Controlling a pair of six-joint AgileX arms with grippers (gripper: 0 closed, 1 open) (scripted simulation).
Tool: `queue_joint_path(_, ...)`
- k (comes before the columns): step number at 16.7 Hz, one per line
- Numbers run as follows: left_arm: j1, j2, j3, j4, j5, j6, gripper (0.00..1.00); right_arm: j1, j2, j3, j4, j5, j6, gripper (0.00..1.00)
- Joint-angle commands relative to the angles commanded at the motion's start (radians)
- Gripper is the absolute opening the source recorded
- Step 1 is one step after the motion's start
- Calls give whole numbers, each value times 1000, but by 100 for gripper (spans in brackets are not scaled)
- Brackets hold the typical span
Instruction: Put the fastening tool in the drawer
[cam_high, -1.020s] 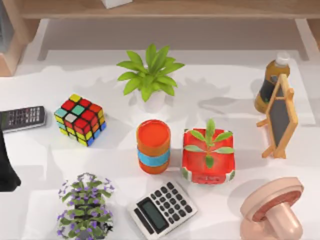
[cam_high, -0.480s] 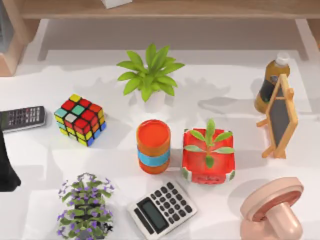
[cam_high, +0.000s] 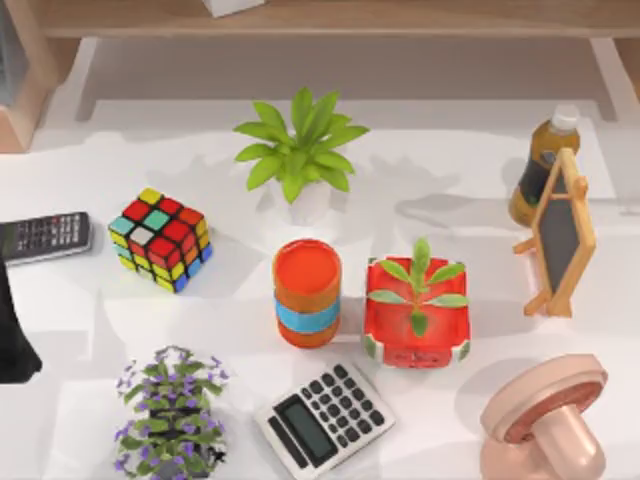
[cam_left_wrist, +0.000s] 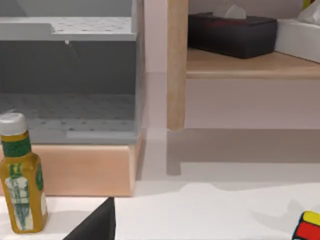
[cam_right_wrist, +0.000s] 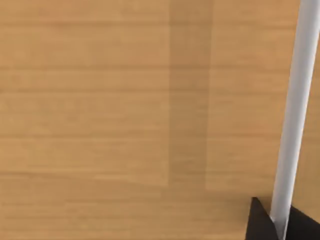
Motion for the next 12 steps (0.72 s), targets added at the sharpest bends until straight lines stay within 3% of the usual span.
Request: queue_joint_path(12, 0, 0, 0, 0, 0, 0, 100, 86, 105, 249, -145, 87, -1, 0)
